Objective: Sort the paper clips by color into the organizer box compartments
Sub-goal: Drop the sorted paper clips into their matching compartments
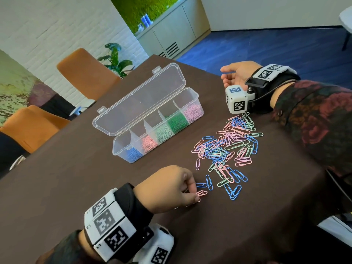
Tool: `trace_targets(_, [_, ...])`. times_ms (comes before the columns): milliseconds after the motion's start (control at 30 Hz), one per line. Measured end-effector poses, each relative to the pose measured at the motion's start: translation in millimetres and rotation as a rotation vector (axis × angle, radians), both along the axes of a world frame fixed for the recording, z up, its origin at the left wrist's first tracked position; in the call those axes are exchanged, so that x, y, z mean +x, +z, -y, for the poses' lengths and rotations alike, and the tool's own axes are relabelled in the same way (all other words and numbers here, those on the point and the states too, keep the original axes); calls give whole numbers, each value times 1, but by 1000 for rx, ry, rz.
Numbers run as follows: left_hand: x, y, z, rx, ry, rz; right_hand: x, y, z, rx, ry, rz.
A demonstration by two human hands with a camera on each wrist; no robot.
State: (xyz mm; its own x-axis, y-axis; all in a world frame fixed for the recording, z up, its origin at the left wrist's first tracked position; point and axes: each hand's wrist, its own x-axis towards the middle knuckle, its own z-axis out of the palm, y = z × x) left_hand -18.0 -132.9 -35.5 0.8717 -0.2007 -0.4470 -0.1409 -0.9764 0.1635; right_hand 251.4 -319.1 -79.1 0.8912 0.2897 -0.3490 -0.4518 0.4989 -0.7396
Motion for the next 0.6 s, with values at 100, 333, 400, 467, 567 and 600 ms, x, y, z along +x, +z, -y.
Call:
trace_targets(100, [2, -3, -2, -67, 22, -22, 0, 0, 0, 3, -6, -7])
trace_targets(333, [2, -2, -20, -379, 155, -53, 1, 0, -1, -15, -11, -13])
trace_targets(400, [2, -3, -27, -583, 238, -88, 2, 0, -1, -17, -13, -13])
trace_targets(467, [0, -7, -35, -905, 382, -180, 1, 0, -1, -18, -13, -13])
trace_targets(567, [-3, -15, -43, -1502, 461, -425, 1, 0, 0, -21, -13, -12])
trace_targets(600, [-4, -17, -42, -1650, 449, -487, 1, 0, 0, -21, -13, -12])
